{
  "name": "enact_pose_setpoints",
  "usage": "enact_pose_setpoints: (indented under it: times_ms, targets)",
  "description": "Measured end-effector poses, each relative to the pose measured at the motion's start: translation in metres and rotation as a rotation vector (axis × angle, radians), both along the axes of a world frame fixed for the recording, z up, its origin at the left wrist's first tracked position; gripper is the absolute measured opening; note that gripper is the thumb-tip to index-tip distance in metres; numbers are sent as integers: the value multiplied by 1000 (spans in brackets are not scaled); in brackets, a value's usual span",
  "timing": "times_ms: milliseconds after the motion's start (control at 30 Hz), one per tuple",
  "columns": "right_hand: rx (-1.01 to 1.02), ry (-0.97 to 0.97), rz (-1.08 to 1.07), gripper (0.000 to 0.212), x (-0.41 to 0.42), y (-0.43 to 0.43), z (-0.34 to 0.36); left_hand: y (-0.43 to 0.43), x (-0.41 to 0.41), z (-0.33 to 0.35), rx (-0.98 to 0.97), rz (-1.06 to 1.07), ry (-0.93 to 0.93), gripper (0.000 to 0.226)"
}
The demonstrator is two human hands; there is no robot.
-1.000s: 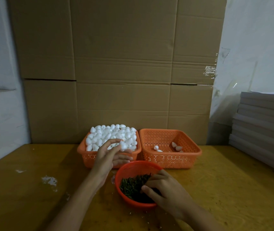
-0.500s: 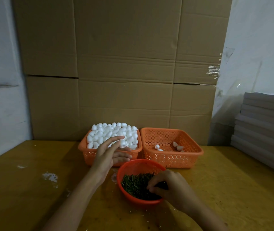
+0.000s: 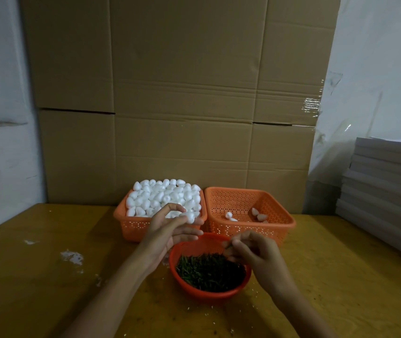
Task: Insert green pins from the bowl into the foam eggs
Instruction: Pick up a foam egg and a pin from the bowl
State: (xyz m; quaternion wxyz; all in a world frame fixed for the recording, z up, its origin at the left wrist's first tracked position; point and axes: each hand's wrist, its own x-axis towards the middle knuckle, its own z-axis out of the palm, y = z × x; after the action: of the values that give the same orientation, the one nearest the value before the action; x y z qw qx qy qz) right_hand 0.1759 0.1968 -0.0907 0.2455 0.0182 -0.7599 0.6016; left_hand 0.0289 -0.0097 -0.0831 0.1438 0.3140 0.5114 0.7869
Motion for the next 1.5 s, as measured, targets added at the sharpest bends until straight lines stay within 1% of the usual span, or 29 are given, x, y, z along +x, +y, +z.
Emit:
enact_pose_setpoints:
  times_ms: [67,200,333,467,533,633,767,867,933,1167,1333,1500]
  targets:
    - [-60,-10,45,8,-1,0,-1,1,2,0,-14,-8,16,16]
    - [-79,-11,57,12,0,2,-2,3,5,1,-23,-25,24,10]
    - [-62,23,61,20,0,1,-3,2,5,0,-30,-36,30,10]
    - [0,45,18,22,-1,-1,-4,2,6,0,-62,-49,44,17]
    - [54,72,-8,22,0,-1,-3,2,7,2,-78,-65,52,24]
    - [73,110,-24,19,2,0,-2,3,8,3,-95,-93,57,35]
    - [118,180,-29,17,3,-1,-1,1,9,3,-120,-116,58,30]
    - [291,246,-92,25,5,-4,-1,-1,10,6,-146,-179,90,28]
    - [388,286,-111,25,7,-8,-1,-2,12,8,-150,-214,98,30]
    - [451,356,-192,8,9,-14,-1,0,15,8,-183,-211,111,26]
    - [489,360,-239,7,8,-13,-3,-1,15,8,-184,-222,105,27]
    - [524,327,-258,11,7,-12,-4,-1,16,8,-194,-231,104,31]
